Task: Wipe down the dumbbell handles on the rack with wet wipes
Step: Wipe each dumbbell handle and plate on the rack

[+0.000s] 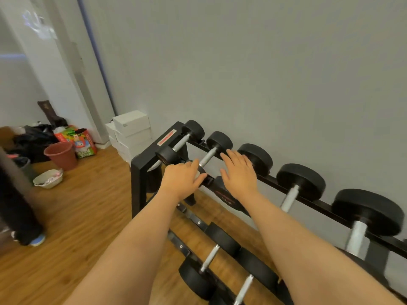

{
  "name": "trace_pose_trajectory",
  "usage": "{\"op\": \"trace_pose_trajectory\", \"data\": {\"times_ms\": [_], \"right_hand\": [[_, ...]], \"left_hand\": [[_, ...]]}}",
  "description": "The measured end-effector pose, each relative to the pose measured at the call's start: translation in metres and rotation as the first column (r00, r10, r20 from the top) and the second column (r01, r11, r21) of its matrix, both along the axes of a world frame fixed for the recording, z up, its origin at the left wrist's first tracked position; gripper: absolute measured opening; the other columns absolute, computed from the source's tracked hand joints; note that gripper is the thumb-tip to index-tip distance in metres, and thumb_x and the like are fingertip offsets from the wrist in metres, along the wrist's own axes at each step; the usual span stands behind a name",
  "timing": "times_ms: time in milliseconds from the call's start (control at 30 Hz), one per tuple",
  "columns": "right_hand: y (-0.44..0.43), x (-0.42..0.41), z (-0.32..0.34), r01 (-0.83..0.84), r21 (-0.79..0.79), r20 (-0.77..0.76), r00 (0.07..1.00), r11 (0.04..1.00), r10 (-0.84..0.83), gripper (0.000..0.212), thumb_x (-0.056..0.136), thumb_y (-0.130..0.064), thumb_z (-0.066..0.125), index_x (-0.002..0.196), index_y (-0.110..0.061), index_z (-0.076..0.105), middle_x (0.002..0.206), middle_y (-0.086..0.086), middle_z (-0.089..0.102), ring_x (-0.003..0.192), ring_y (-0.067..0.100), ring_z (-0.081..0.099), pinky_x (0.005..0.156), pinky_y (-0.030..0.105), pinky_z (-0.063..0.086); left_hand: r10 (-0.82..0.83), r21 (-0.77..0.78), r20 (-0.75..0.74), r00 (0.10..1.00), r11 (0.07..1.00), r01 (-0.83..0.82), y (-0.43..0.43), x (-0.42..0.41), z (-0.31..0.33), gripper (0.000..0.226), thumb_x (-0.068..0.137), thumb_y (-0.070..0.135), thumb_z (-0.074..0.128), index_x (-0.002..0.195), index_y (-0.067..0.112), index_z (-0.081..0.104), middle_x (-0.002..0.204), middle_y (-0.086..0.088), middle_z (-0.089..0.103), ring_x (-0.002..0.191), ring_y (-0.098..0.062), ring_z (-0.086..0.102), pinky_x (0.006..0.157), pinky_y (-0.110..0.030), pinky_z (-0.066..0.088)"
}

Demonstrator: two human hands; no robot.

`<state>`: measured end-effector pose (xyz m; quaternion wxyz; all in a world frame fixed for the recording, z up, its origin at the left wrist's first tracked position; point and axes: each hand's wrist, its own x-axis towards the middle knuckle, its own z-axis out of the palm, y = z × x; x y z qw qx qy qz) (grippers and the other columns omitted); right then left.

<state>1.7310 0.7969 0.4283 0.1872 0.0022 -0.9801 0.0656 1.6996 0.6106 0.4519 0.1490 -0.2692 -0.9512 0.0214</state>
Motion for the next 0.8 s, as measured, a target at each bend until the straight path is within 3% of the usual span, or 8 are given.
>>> {"op": "trace_pose_trajectory", "data": {"times_ms": [200, 433, 567, 800], "right_hand": [[-0.097, -0.078, -0.009, -0.037, -0.050, 0.029, 0.999, 0.998, 0.039, 0.051, 0.104, -0.034, 0.038, 0.151, -0.017, 0.030, 0.159, 0.005, 0.028, 0.149, 0.019, 0.017, 0.121, 0.037, 0.007], [-0.166, -0.176, -0.018, -0.090, -0.055, 0.041, 0.995, 0.994, 0.092, 0.052, 0.103, -0.033, 0.039, 0.151, -0.016, 0.029, 0.159, 0.005, 0.028, 0.149, 0.019, 0.017, 0.123, 0.038, 0.012], [-0.205, -0.243, -0.031, -0.110, -0.049, 0.017, 0.994, 0.993, 0.111, 0.052, 0.103, -0.033, 0.040, 0.151, -0.016, 0.031, 0.160, 0.005, 0.025, 0.150, 0.020, 0.013, 0.119, 0.036, -0.001], [-0.250, -0.375, -0.039, -0.134, -0.006, 0.070, 0.989, 0.991, 0.134, 0.052, 0.103, -0.035, 0.036, 0.152, -0.016, 0.031, 0.162, 0.005, 0.020, 0.151, 0.022, 0.007, 0.121, 0.040, -0.003]], "left_hand": [[-0.022, -0.020, 0.004, 1.000, 1.000, 0.022, -0.090, -0.076, -0.001, 0.043, 0.101, 0.055, 0.030, 0.118, 0.019, 0.047, 0.096, 0.004, 0.063, 0.077, -0.013, 0.058, 0.055, -0.026, 0.028], [0.043, -0.031, 0.035, 0.998, 0.999, -0.042, -0.172, -0.159, -0.024, 0.046, 0.101, 0.056, 0.029, 0.122, 0.019, 0.046, 0.102, 0.001, 0.064, 0.087, -0.017, 0.064, 0.062, -0.029, 0.045], [0.029, -0.042, 0.032, 0.999, 0.999, -0.027, -0.202, -0.217, -0.028, 0.048, 0.101, 0.054, 0.030, 0.129, 0.017, 0.044, 0.109, -0.001, 0.065, 0.091, -0.019, 0.064, 0.064, -0.030, 0.045], [0.054, -0.073, 0.031, 0.998, 0.996, -0.051, -0.239, -0.357, -0.024, 0.045, 0.102, 0.054, 0.029, 0.122, 0.017, 0.046, 0.109, -0.001, 0.065, 0.093, -0.020, 0.064, 0.062, -0.029, 0.036]]}}
